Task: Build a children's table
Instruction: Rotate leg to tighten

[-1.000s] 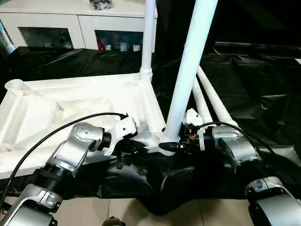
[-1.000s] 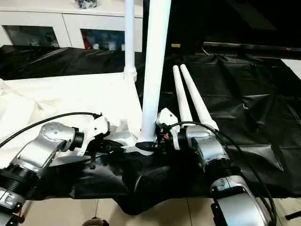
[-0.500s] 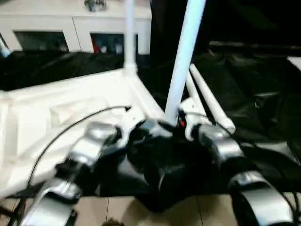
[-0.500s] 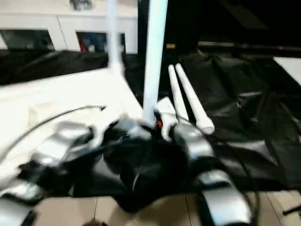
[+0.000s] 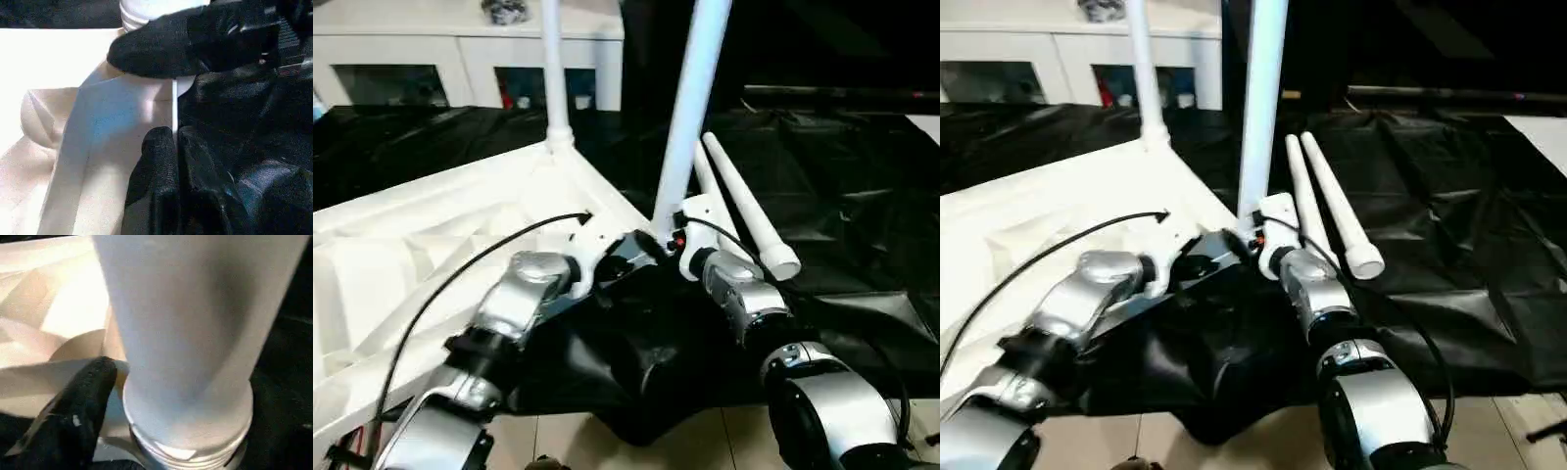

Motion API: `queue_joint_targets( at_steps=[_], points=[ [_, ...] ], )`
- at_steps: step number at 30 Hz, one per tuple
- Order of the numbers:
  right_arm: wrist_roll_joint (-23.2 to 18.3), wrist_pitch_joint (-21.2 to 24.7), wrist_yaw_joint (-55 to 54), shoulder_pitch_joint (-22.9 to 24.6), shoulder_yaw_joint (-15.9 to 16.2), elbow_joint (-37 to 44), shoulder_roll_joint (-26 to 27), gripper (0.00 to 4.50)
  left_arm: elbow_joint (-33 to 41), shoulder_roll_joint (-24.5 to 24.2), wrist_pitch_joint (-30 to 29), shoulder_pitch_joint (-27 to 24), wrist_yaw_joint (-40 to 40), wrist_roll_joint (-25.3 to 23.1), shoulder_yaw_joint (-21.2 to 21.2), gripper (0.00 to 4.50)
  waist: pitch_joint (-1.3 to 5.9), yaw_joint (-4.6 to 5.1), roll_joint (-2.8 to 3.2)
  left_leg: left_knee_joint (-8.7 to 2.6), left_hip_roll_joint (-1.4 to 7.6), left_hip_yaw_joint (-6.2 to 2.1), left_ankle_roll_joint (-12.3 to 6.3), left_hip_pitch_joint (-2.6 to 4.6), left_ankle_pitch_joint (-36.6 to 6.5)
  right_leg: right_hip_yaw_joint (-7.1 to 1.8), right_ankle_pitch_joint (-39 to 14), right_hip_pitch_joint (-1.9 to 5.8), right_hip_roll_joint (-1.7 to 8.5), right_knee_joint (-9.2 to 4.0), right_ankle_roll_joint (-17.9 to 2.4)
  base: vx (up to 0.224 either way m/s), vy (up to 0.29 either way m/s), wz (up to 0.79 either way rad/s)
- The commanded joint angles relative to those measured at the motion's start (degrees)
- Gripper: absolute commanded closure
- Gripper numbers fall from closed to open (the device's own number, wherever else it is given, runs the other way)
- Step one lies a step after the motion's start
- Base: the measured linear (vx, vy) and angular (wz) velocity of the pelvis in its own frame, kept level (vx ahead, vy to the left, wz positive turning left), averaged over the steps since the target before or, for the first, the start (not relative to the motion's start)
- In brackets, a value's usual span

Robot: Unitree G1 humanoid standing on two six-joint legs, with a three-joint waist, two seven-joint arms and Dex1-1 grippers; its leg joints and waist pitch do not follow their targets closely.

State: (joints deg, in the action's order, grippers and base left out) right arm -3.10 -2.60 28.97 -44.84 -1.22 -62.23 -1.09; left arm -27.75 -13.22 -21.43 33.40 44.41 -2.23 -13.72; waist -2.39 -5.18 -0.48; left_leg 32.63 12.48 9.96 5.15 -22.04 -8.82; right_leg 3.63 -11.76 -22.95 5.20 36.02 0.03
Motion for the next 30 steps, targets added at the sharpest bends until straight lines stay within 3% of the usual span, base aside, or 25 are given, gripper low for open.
queue_joint_targets(
  at_steps=[1, 7, 9, 12, 17, 19, 30],
  points=[
    [1.42, -1.42, 8.66, 0.63, 4.44, 0.08, 1.50, 0.57, 2.76, 1.06, 3.48, -0.45, 4.58, 2.74, -1.96, 4.50, 3.68, -0.24, 0.08, -3.26, 0.50, 0.29, -1.59, 0.81, -11.10, -1.97, -3.36, 2.80, 2.50, -4.11, -12.55, 0.000, 0.000, 0.00],
    [2.31, -3.81, 22.87, 3.73, 8.09, 5.13, -3.25, 0.57, 5.30, -2.53, 4.89, -2.13, 10.87, 3.76, -2.99, 4.50, 3.51, -0.41, 0.15, -3.25, 0.67, 0.36, -2.82, 0.86, -11.71, -1.96, -3.19, 2.90, 2.47, -4.05, -13.65, 0.000, 0.000, 0.00],
    [-0.01, -1.04, 32.70, 5.84, 9.39, 9.75, -6.82, 0.57, 7.96, -5.29, 5.47, -3.50, 16.09, 4.77, -3.81, 4.50, 3.55, -0.75, 0.13, -3.20, 0.80, 0.33, -3.26, 0.84, -11.58, -1.88, -2.70, 3.06, 2.37, -3.94, -13.75, 0.000, 0.000, 0.00],
    [-1.19, 1.43, 39.23, 7.29, 10.60, 13.20, -9.33, 0.57, 9.75, -6.90, 4.74, -4.36, 19.24, 5.61, -4.08, 4.50, 3.52, -1.17, 0.09, -3.18, 0.89, 0.42, -3.83, 0.99, -11.27, -1.83, -2.29, 2.92, 2.26, -3.85, -14.20, 0.000, 0.000, 0.00],
    [-1.26, 2.74, 43.60, 8.22, 11.40, 15.52, -11.57, 0.57, 11.44, -9.96, 5.25, -5.72, 24.15, 6.17, -4.67, 4.50, 3.51, -1.42, 0.09, -3.25, 0.92, 0.45, -2.97, 1.04, -12.00, -1.93, -4.36, 2.74, 2.43, -3.91, -14.23, 0.000, 0.000, 0.00],
    [-1.16, 3.21, 44.46, 8.50, 11.68, 16.26, -11.96, 0.88, 11.63, -10.64, 5.46, -5.91, 24.85, 6.19, -4.72, 4.50, 3.50, -1.34, 0.10, -3.26, 0.88, 0.47, -2.69, 1.07, -11.92, -1.96, -4.20, 2.67, 2.39, -3.91, -14.23, 0.000, 0.000, 0.00],
    [-1.47, 6.48, 44.51, 10.26, 12.75, 19.85, -10.95, 1.66, 12.28, -11.46, 4.96, -6.32, 25.25, 6.65, -3.91, 4.50, 3.54, -1.56, -0.08, -3.25, 0.83, 0.46, -2.21, 1.14, -11.32, -1.99, -4.09, 2.65, 2.45, -3.83, -13.97, 0.000, 0.000, 0.00]
  ],
)
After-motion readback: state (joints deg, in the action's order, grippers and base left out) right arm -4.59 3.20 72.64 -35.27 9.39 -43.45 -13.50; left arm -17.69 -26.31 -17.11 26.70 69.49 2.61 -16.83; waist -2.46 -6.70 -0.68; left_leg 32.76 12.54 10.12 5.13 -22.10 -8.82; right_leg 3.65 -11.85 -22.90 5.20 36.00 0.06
